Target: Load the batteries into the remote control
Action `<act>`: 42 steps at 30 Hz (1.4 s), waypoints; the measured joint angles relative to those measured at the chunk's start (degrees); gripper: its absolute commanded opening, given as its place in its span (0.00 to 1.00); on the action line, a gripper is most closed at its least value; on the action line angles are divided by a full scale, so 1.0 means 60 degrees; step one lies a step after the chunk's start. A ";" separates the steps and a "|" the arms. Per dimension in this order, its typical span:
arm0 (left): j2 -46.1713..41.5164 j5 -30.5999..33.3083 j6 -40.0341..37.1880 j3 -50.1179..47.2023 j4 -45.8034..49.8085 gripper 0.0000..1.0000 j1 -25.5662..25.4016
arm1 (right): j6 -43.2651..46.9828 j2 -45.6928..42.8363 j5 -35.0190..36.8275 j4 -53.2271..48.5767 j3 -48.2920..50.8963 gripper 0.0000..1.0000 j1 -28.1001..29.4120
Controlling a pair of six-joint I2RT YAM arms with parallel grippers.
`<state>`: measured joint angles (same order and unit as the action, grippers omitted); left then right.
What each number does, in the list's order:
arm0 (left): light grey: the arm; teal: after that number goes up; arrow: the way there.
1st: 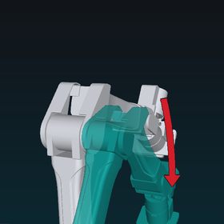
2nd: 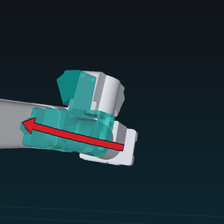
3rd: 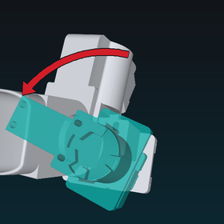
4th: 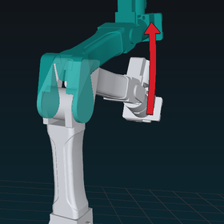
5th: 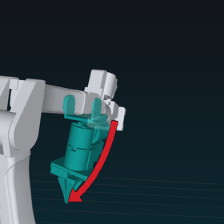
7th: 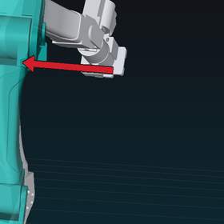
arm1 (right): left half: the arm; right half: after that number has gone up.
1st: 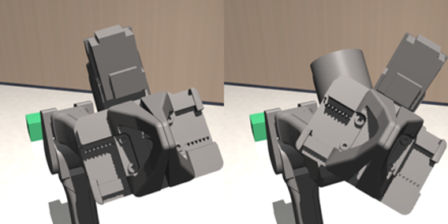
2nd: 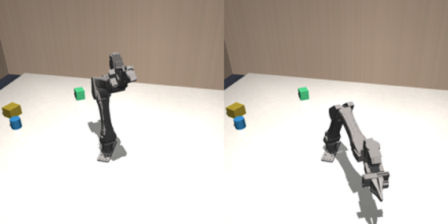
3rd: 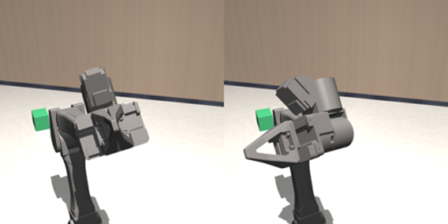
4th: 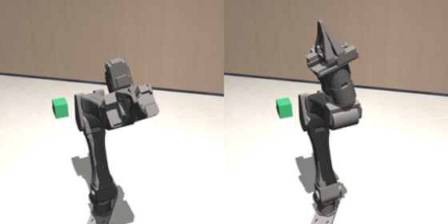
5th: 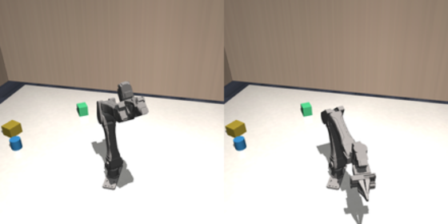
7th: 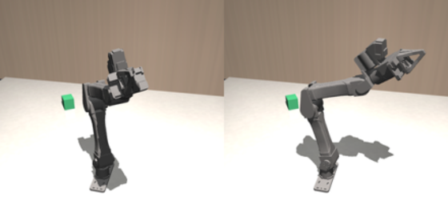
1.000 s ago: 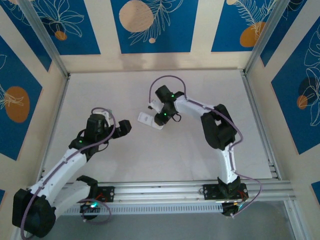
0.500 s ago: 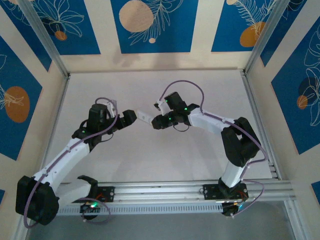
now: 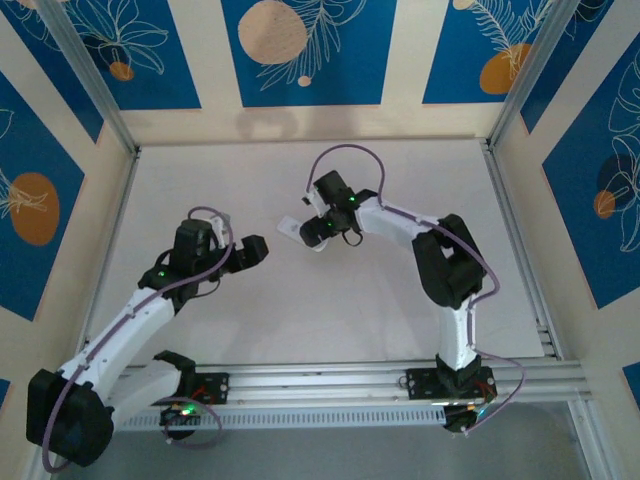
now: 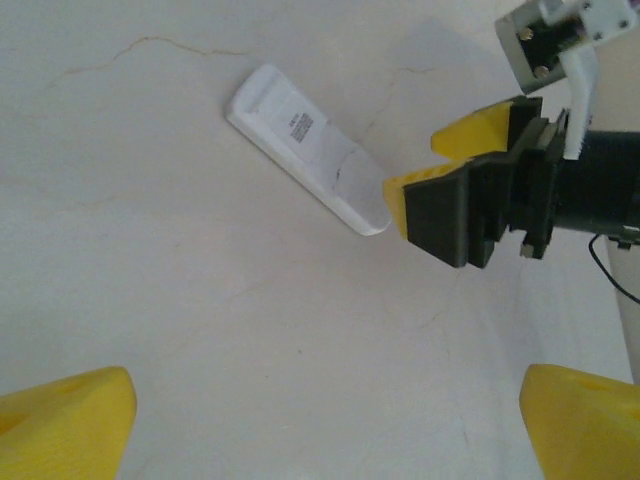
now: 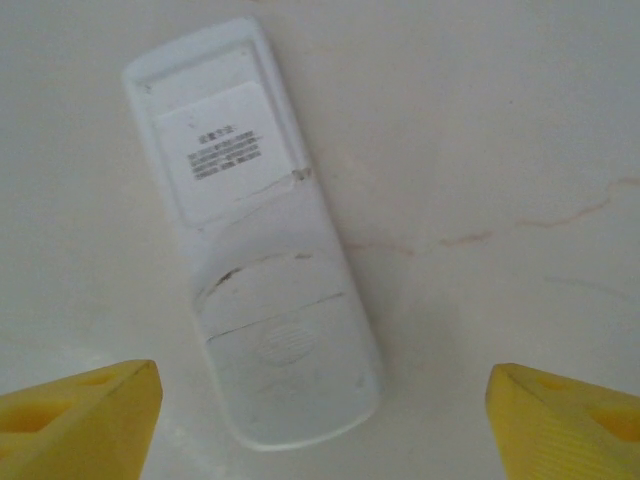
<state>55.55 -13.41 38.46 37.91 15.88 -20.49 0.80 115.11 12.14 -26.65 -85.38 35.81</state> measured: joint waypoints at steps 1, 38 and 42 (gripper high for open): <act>-0.0015 0.0018 -0.0011 -0.0025 0.0029 0.98 0.0000 | 0.0240 0.0262 0.0036 -0.0171 -0.0288 0.87 0.0015; 0.1406 -0.0193 0.0736 0.0816 -0.0131 0.87 -0.0047 | -0.1264 -0.2175 -0.1825 0.0000 0.1796 0.43 0.0929; 0.2186 -0.0444 0.1104 0.0980 -0.0736 0.75 -0.0291 | -0.2011 -0.3333 -0.2335 0.0747 0.2361 0.44 0.1231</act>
<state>68.66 -16.08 45.08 43.79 11.46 -22.24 -11.27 95.11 -1.87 -22.17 -71.22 43.20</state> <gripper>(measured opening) 0.788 0.497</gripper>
